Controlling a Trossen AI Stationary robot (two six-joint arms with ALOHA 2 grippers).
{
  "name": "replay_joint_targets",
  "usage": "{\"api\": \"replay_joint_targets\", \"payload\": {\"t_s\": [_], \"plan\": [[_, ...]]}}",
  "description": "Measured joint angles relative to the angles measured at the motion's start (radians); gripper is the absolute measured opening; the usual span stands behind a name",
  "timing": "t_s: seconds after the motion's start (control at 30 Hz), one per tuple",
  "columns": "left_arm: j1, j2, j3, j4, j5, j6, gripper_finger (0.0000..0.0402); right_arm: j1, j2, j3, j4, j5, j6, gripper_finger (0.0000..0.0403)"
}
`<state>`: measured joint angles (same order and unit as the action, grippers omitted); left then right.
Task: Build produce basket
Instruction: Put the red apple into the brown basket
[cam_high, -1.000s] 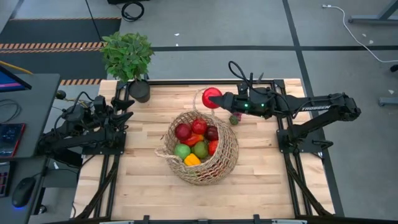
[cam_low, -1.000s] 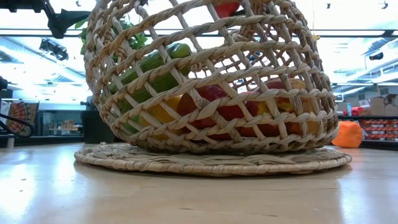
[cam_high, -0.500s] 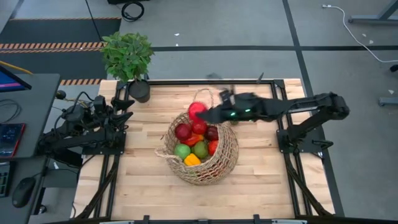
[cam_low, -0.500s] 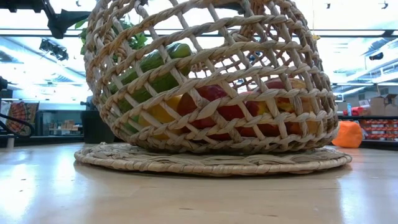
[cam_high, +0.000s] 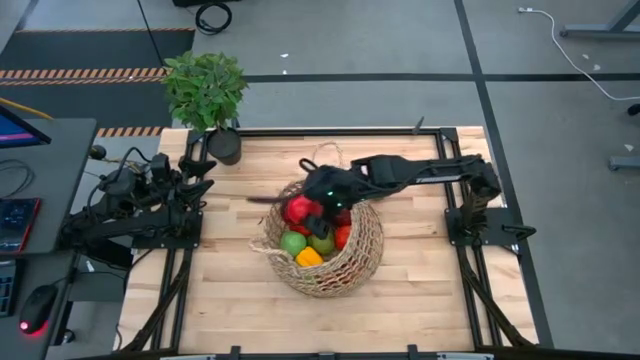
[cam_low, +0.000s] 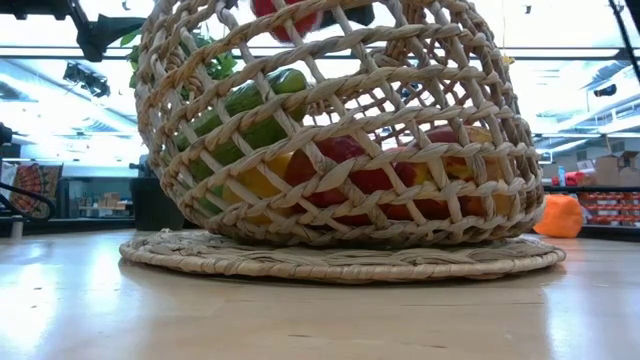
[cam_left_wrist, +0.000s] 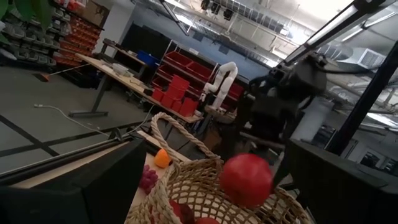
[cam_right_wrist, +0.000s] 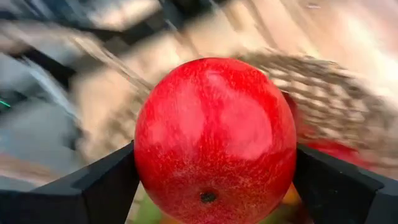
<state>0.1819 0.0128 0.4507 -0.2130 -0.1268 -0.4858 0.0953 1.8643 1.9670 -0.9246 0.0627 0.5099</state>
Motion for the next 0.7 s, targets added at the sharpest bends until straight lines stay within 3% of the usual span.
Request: {"api": "replay_joint_targets", "payload": {"t_s": [0.17, 0.37, 0.7], "plan": [[0.000, 0.000, 0.000, 0.000, 0.000, 0.000, 0.0390, 0.008, 0.084, 0.108, -0.127, 0.093, -0.269, 0.0386], [0.000, 0.000, 0.000, 0.000, 0.000, 0.000, 0.0390, 0.013, 0.127, 0.109, -0.119, 0.094, -0.635, 0.0385], [0.000, 0.000, 0.000, -0.001, 0.000, 0.000, 0.0390, 0.014, 0.165, 0.107, -0.175, -0.012, -0.610, 0.0390]]}}
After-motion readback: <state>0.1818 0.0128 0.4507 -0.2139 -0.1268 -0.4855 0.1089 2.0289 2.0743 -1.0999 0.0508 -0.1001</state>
